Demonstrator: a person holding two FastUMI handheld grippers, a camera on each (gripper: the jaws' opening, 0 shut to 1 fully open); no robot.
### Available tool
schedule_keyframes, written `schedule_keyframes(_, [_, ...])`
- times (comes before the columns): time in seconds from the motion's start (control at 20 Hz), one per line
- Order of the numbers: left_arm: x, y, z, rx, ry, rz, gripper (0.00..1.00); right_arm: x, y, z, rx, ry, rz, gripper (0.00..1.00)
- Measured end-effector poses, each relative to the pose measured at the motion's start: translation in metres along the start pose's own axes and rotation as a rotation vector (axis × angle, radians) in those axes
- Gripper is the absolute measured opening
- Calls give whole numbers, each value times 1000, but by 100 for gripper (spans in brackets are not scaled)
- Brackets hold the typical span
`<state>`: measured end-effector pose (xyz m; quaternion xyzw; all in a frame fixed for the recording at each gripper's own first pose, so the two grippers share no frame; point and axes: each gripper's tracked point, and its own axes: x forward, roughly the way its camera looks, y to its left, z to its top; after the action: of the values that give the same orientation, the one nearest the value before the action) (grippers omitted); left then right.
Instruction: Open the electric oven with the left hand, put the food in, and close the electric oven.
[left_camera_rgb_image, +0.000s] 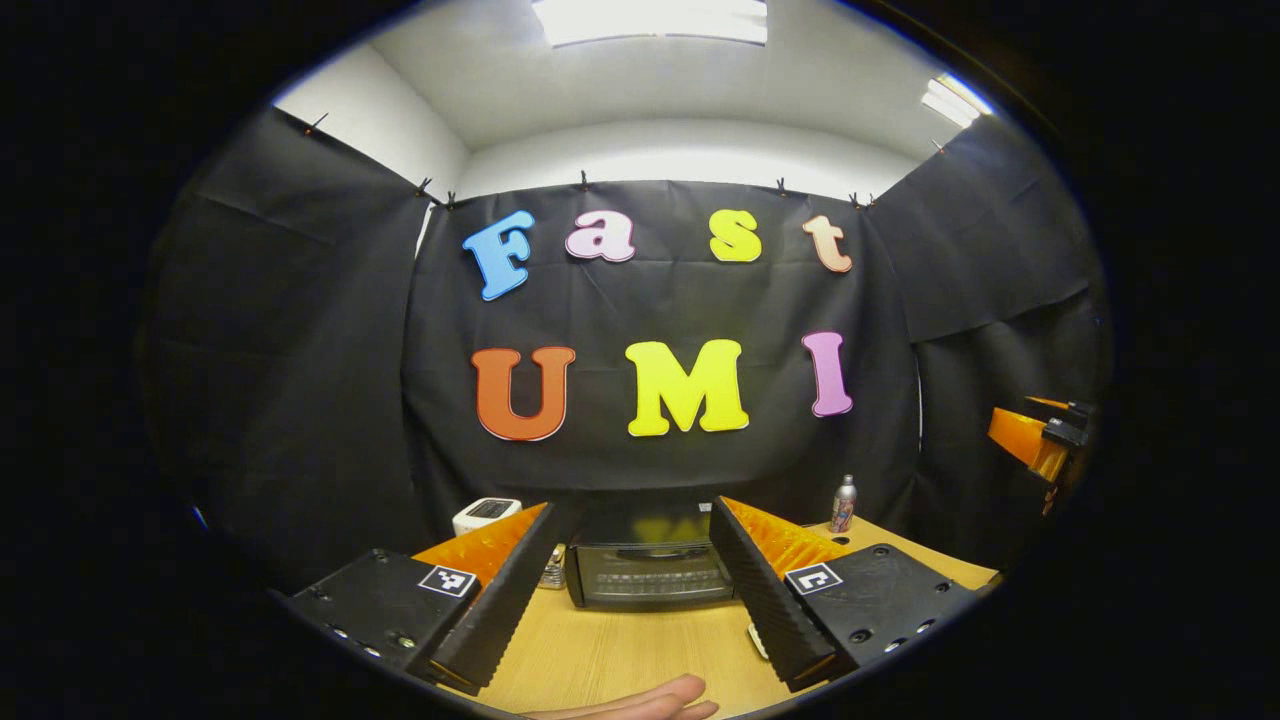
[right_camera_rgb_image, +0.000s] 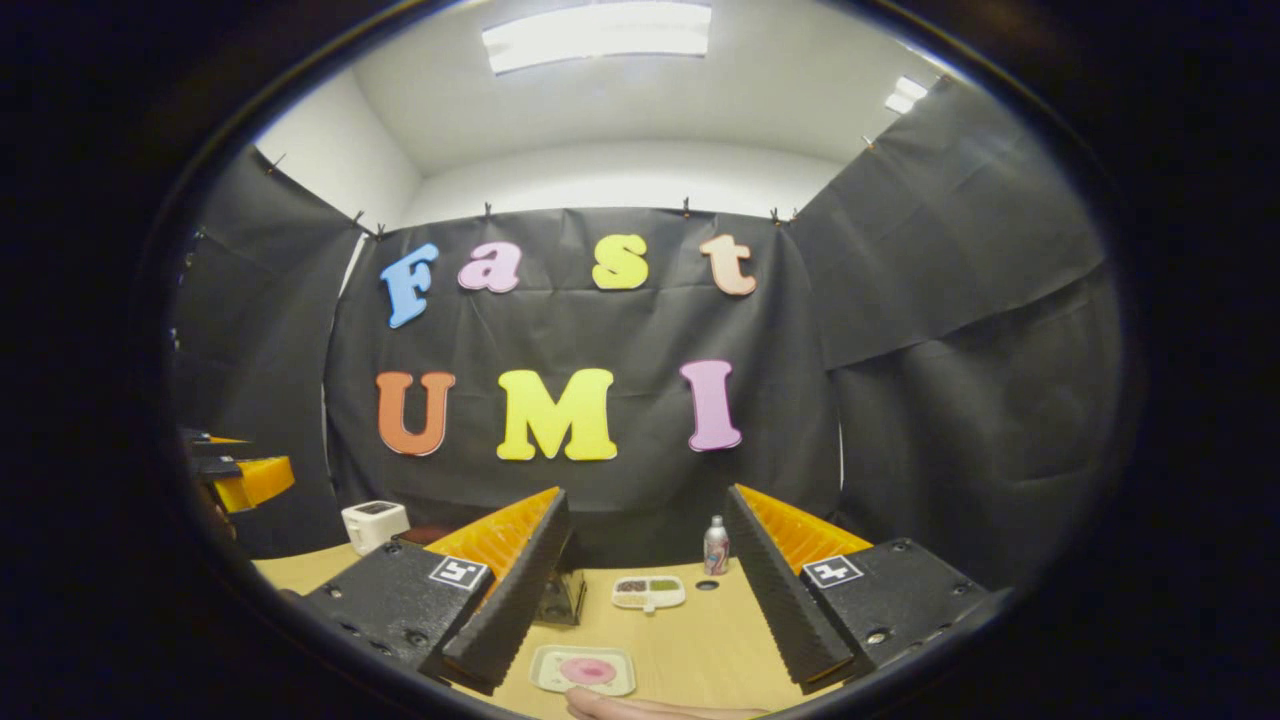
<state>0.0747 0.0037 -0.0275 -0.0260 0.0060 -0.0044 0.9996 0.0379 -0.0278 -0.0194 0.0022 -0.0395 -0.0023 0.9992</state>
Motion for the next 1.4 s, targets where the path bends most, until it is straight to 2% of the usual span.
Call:
schedule_keyframes(0.2, [64, -12, -13, -45, -4, -32, 96, 13, -10, -6, -13, -21, 0, 96])
schedule_keyframes(0.4, [135, -22, -54, -15, 56, -34, 96, 22, -25, -17, -34, -8, -16, 96])
schedule_keyframes(0.55, [183, -36, -100, -29, 156, -59, 96, 24, -36, -22, -55, -2, -30, 96])
schedule_keyframes(0.75, [232, -40, -166, -12, 312, -51, 96, 24, -44, -30, -83, 25, -31, 96])
schedule_keyframes(1.05, [251, -36, -226, -30, 482, -39, 97, 26, -57, -34, -130, 30, -38, 96])
schedule_keyframes(1.25, [255, -37, -223, -36, 491, -55, 97, 24, -56, -35, -134, 41, -24, 96])
schedule_keyframes(1.4, [241, -37, -223, 6, 509, -58, 98, 21, -52, -36, -120, 57, -4, 96])
